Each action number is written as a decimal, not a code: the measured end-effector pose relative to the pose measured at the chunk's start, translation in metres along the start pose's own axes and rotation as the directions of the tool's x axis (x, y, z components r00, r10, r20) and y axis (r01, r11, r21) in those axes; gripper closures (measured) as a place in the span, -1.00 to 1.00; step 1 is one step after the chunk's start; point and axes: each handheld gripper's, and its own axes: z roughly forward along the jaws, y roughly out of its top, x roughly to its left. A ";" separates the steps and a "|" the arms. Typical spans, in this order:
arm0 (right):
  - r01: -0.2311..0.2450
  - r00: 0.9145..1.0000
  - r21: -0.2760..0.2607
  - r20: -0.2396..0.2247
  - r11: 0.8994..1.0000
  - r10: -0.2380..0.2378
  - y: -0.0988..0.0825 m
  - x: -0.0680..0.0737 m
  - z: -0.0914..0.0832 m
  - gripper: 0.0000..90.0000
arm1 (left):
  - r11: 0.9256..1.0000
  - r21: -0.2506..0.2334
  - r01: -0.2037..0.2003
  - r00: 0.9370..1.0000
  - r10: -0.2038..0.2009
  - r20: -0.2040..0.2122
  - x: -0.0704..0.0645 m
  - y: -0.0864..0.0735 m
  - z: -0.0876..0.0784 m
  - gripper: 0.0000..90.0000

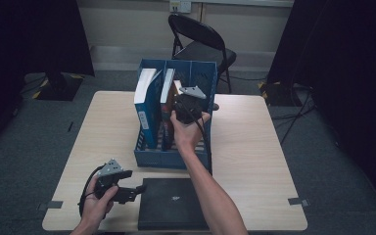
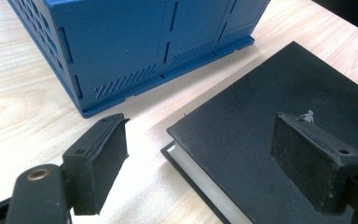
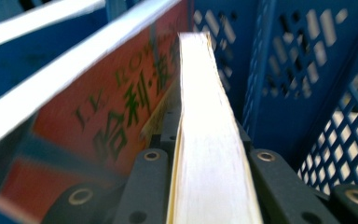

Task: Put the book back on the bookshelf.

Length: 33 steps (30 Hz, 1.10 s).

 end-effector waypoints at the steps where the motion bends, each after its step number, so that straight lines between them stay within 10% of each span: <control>1: -0.007 1.000 -0.005 -0.001 1.000 0.006 0.000 0.001 0.003 0.68 | 1.000 -0.001 -0.003 1.000 0.003 0.004 0.000 0.000 -0.001 -0.59; 15: -0.010 1.000 -0.073 -0.010 0.997 0.009 -0.004 0.002 0.019 0.65 | 1.000 0.007 -0.003 1.000 0.003 0.006 0.001 0.000 -0.002 -0.59; 23: -0.022 0.993 -0.057 -0.117 0.998 0.015 -0.014 -0.003 0.001 0.35 | 1.000 0.008 -0.008 1.000 0.008 0.007 -0.001 0.000 0.000 -0.59; 33: 0.046 0.959 0.004 -0.280 0.999 -0.043 -0.044 -0.020 -0.025 0.16 | 1.000 0.008 -0.007 1.000 0.007 0.004 -0.002 0.000 0.001 -0.59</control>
